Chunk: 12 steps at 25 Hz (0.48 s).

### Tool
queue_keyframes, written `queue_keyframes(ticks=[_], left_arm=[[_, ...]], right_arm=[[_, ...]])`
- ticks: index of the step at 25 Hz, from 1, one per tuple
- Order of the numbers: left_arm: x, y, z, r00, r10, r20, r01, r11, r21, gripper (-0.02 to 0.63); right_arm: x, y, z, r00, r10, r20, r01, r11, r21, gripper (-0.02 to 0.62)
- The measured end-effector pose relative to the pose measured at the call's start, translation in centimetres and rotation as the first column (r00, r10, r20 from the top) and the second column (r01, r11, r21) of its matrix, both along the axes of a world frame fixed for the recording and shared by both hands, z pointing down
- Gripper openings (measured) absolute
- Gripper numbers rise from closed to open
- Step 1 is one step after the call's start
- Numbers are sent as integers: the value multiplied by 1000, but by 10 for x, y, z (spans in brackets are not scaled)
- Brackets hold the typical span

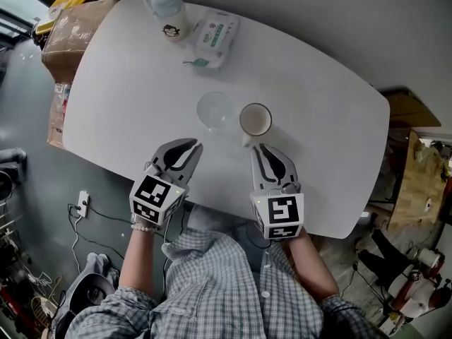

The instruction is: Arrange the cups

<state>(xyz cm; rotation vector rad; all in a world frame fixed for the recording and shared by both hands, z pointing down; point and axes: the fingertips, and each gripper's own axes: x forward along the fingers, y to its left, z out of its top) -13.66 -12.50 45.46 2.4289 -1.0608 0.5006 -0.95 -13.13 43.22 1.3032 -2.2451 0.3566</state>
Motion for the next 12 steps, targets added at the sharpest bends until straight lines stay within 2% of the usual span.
queue_keyframes(ticks=[3,9,12], left_arm=[[6,-1,-13,1000,-14,-20,14,1000,16,46],[24,0,-51,999,2,-37,3,994,110,18],[34,4,-71,998,5,-58,4,990,139,15]], right_arm=[[5,-3,-20,999,-9,48,7,999,52,45],[25,-3,-59,995,-4,95,-8,992,127,31],[33,3,-78,987,-14,157,-9,989,148,31]])
